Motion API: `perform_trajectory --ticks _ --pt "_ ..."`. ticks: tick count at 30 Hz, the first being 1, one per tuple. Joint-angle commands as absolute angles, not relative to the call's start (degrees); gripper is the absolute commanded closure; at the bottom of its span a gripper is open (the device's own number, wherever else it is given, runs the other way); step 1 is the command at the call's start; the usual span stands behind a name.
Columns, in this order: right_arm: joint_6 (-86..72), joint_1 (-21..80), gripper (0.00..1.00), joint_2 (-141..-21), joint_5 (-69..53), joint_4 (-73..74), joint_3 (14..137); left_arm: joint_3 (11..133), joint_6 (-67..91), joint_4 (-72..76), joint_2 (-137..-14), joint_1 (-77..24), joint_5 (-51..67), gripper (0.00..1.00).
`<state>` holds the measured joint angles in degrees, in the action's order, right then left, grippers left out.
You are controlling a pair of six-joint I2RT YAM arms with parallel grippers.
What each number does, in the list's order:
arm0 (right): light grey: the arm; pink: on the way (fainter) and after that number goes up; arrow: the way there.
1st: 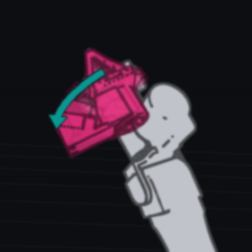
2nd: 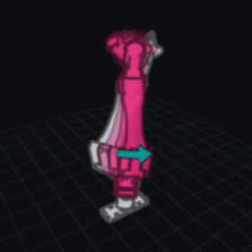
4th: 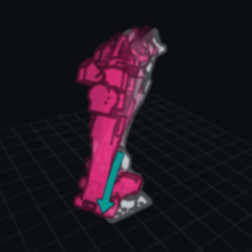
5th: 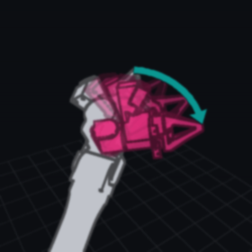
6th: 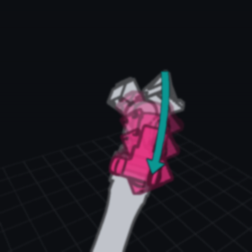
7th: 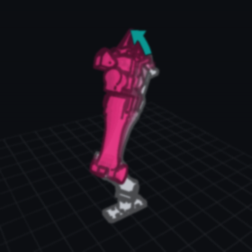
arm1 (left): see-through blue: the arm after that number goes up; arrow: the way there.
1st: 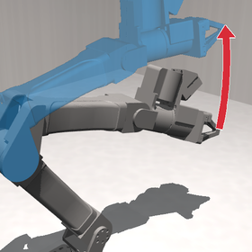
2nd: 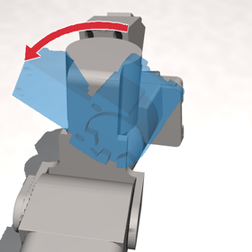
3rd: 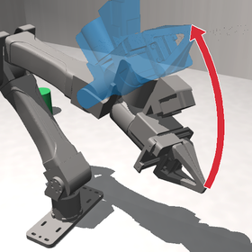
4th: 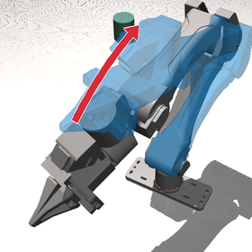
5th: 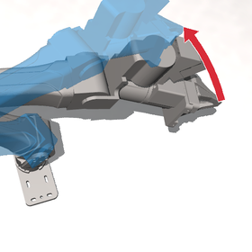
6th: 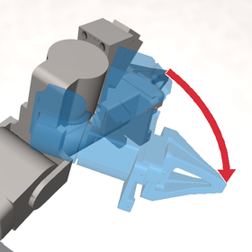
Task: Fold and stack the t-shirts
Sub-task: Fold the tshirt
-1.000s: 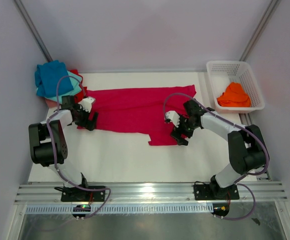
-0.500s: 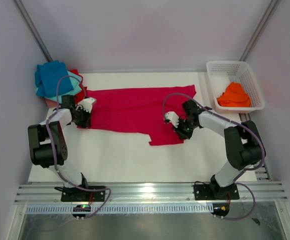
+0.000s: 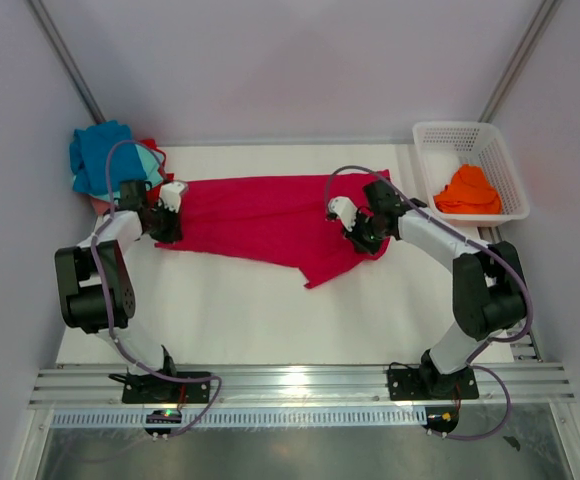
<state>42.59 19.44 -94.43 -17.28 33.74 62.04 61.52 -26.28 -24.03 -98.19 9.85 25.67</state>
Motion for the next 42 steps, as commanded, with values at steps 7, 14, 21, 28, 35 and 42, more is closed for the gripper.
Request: perform_trajectory --ticks 7,14,21,28,35,42 --pt "38.1 19.7 0.97 -98.4 -15.6 28.9 74.4 69.7 -20.5 -17.8 -102.6 9.8 27.1 1.00" --pt "35.9 18.8 0.97 -106.1 -15.5 28.5 82.9 74.9 -17.7 -14.1 -106.7 9.4 25.4 1.00" --pt "33.1 17.3 0.97 -111.0 -16.2 27.2 90.5 84.6 -16.5 -14.3 -112.0 7.9 22.9 1.00" --pt "31.0 15.3 0.97 -110.0 -17.1 27.3 94.6 96.2 -14.9 -18.6 -120.1 7.6 22.4 1.00" --pt "30.7 13.7 0.97 -108.3 -17.5 27.7 95.7 98.2 -16.6 -18.1 -121.9 6.2 20.7 1.00" --pt "29.5 12.9 0.97 -111.7 -16.9 26.7 97.6 102.0 -19.7 -20.5 -125.2 3.9 17.6 1.00"
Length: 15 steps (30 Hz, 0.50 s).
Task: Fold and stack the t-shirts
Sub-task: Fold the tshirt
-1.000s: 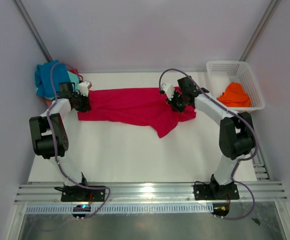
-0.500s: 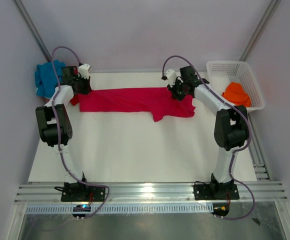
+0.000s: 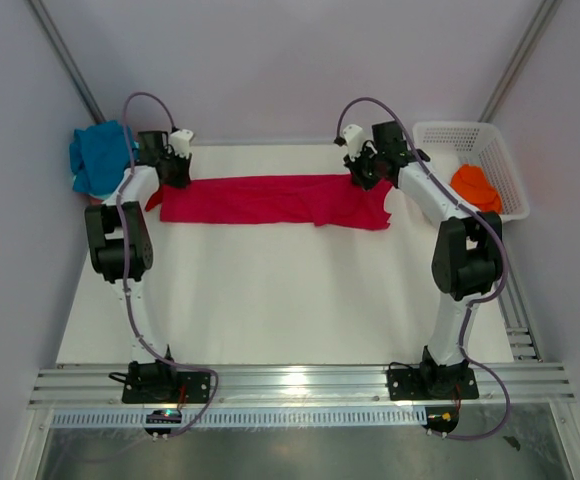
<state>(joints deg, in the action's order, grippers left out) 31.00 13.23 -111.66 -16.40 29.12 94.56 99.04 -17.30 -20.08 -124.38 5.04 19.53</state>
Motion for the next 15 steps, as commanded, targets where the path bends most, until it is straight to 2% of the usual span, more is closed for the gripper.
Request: perform_trajectory --ticks 1,15 --pt "29.5 12.7 0.97 -112.1 -16.9 26.5 97.8 102.0 -20.1 -20.4 -125.4 3.5 17.1 1.00" --pt "29.9 12.1 0.97 -120.5 -15.6 30.0 104.9 107.7 -18.5 -22.3 -130.3 2.4 17.8 1.00"
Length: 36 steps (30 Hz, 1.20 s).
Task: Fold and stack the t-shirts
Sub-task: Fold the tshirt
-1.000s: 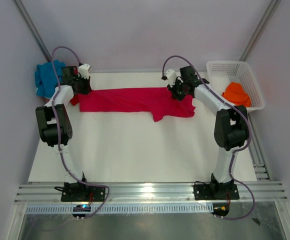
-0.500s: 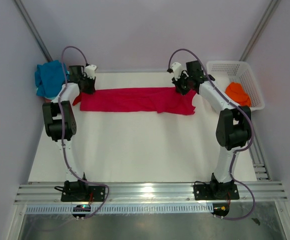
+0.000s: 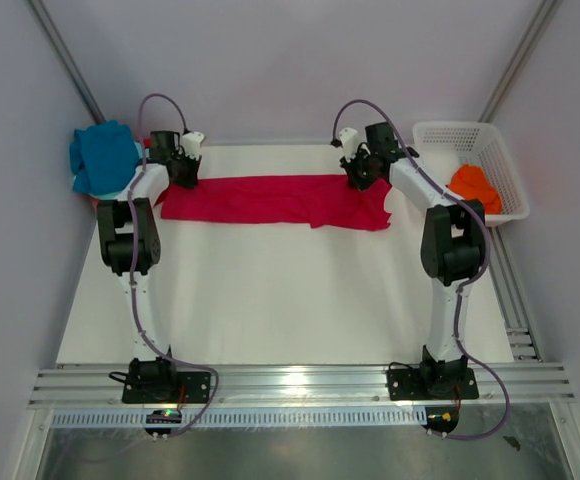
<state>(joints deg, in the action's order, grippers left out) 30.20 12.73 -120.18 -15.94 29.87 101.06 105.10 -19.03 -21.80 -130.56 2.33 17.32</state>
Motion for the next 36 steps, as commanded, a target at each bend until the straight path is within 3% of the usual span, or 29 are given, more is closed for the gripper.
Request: perform_trajectory --ticks 1,16,17,18,19,23,24,25,27,36 --pt "29.8 12.1 0.97 -121.0 -15.5 30.1 105.2 107.7 -18.6 -22.5 -130.3 2.3 17.7 1.00" --pt "27.6 11.5 0.97 -124.4 -8.0 29.0 107.9 107.6 -22.1 -22.3 -129.9 1.2 10.3 1.00" --pt "27.4 11.5 0.92 -124.6 -7.7 29.4 108.5 107.6 -22.2 -22.1 -129.9 1.1 9.8 1.00" --pt "26.6 11.5 0.76 -125.2 -7.4 29.8 109.1 107.6 -22.5 -22.1 -130.0 0.9 9.4 1.00" --pt "25.9 11.5 0.43 -125.6 -5.5 30.7 109.5 107.7 -22.6 -22.1 -130.1 0.6 9.0 1.00" --pt "24.1 11.2 0.38 -124.9 -2.6 28.1 108.2 107.4 -22.7 -22.2 -130.3 0.6 8.6 1.00" --pt "24.5 11.2 0.32 -124.4 -2.5 27.7 107.9 107.2 -22.7 -22.2 -130.3 0.6 8.3 1.00" --pt "24.3 11.2 0.15 -124.1 -1.9 26.9 107.4 107.1 -22.4 -22.1 -130.3 0.6 8.1 1.00" --pt "24.4 11.3 0.03 -122.2 -1.0 24.4 105.9 106.8 -22.1 -21.8 -130.2 0.6 8.1 1.00" --pt "33.6 15.7 0.01 -111.7 3.7 13.8 91.1 106.3 -19.6 -23.5 -127.4 -1.7 10.2 1.00"
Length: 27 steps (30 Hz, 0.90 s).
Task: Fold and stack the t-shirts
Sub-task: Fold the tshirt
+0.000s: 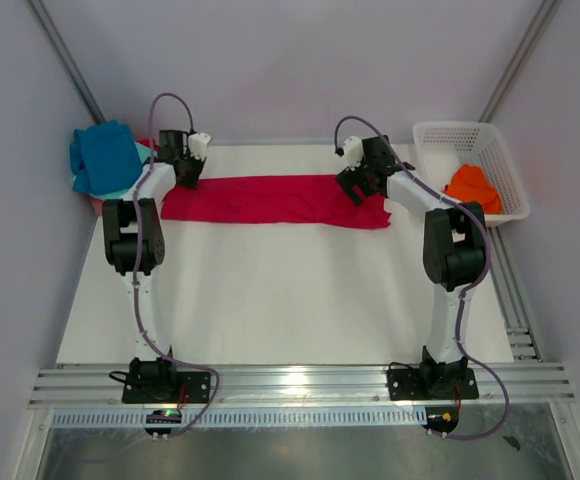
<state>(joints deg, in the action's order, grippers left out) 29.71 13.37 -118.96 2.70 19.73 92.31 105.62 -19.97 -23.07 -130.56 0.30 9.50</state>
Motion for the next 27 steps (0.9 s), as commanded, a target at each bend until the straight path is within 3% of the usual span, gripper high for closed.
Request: perform_trajectory --ticks 1,10,17,19,20,21,27 --pt "33.8 16.2 0.01 -110.5 2.7 14.1 89.3 105.9 -19.8 -23.8 -127.0 -1.8 10.1 0.99" --pt "35.8 21.0 0.00 -97.6 -7.8 17.0 77.9 99.9 -20.0 -24.0 -120.0 -2.4 10.7 0.99" --pt "35.9 22.0 0.00 -99.7 -11.4 20.6 78.4 98.8 -18.5 -26.6 -118.2 -2.7 14.5 0.99" --pt "36.8 22.0 0.01 -102.0 -11.6 21.0 79.5 98.8 -18.9 -27.3 -118.1 -3.0 15.9 0.82" --pt "37.4 22.1 0.01 -102.6 -11.5 21.5 79.6 98.8 -19.3 -27.9 -118.1 -3.2 15.8 0.62" --pt "38.1 22.0 0.01 -103.3 -11.5 21.4 79.7 98.7 -19.7 -28.1 -118.0 -3.5 15.2 0.04" --pt "39.9 22.0 0.01 -106.1 -9.6 20.6 78.9 97.0 -20.7 -27.2 -117.2 -4.0 14.5 0.01"
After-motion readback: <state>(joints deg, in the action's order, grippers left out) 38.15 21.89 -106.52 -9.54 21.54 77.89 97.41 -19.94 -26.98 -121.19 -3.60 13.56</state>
